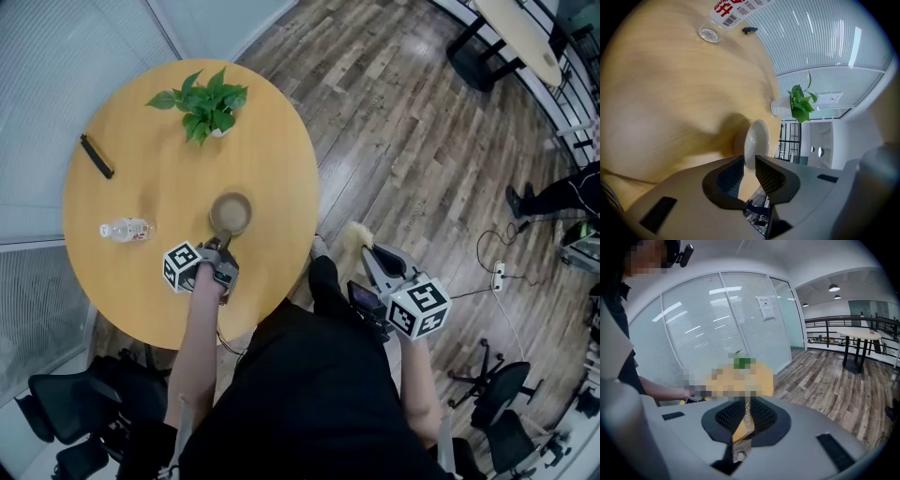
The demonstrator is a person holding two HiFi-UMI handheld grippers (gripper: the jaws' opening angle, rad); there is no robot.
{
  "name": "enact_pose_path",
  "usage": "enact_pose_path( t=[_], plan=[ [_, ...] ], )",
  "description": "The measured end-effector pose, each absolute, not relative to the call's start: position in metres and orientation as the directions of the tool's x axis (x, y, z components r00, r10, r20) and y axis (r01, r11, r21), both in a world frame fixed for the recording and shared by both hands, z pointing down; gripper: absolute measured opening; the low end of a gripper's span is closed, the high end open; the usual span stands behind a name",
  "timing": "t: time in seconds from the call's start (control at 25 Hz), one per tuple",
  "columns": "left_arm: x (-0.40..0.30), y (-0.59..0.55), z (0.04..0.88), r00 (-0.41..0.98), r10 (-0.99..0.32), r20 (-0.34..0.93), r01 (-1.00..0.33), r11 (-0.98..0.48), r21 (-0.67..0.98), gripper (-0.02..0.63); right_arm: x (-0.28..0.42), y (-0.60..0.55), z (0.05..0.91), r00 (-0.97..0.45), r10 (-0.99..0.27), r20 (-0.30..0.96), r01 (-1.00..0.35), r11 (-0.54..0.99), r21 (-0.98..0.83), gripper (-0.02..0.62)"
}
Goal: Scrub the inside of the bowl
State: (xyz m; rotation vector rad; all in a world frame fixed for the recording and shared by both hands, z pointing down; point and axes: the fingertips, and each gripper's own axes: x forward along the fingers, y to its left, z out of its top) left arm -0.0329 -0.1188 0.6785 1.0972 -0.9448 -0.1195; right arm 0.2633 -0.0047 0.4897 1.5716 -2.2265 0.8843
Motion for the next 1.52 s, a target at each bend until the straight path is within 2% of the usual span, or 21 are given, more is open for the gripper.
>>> enact_pose_path(
  t=[0.08, 0.28, 0.44, 0.64, 0.88, 1.0, 1.2, 1.32, 1.52],
  plan=[
    [-0.034, -0.115, 0.677, 0.622, -0.525, 0.581, -0.337, 0.489, 0.804, 0.084, 0.261, -0.006, 0.488, -0.386, -0.748, 0.539, -0.916, 0.243, -0.319, 0.037],
    [-0.04, -0.101, 0.666, 0.62, -0.546, 0.564, -0.317, 0.483, 0.816, 0.086, 0.258, -0.007, 0.486, -0.412, -0.743, 0.528, -0.906, 0.271, -0.326, 0.037],
    [-0.054, -0.087, 0.649, 0.619, -0.591, 0.517, -0.252, 0.474, 0.844, 0.086, 0.247, -0.012, 0.483, -0.451, -0.73, 0.514, -0.889, 0.313, -0.335, 0.037],
    [-0.073, -0.081, 0.611, 0.6, -0.678, 0.424, -0.238, 0.355, 0.904, 0.069, 0.216, -0.025, 0.477, -0.519, -0.711, 0.475, -0.853, 0.389, -0.349, 0.037],
    [-0.082, -0.071, 0.553, 0.602, -0.721, 0.344, -0.325, 0.173, 0.93, 0.025, 0.172, -0.039, 0.461, -0.598, -0.69, 0.408, -0.799, 0.477, -0.366, 0.037],
    [-0.083, -0.069, 0.524, 0.611, -0.724, 0.321, -0.422, 0.045, 0.905, 0.012, 0.149, -0.046, 0.454, -0.645, -0.675, 0.358, -0.76, 0.516, -0.395, 0.037],
    [-0.084, -0.073, 0.474, 0.578, -0.753, 0.314, -0.686, -0.241, 0.686, 0.012, 0.12, -0.053, 0.442, -0.749, -0.604, 0.272, -0.653, 0.603, -0.458, 0.035],
    [-0.074, -0.072, 0.45, 0.59, -0.752, 0.293, -0.734, -0.349, 0.583, 0.012, 0.117, -0.057, 0.438, -0.766, -0.582, 0.271, -0.636, 0.63, -0.445, 0.035],
    [-0.055, -0.068, 0.443, 0.6, -0.736, 0.313, -0.765, -0.413, 0.494, 0.012, 0.122, -0.064, 0.435, -0.78, -0.565, 0.269, -0.622, 0.648, -0.44, 0.035]
  ],
)
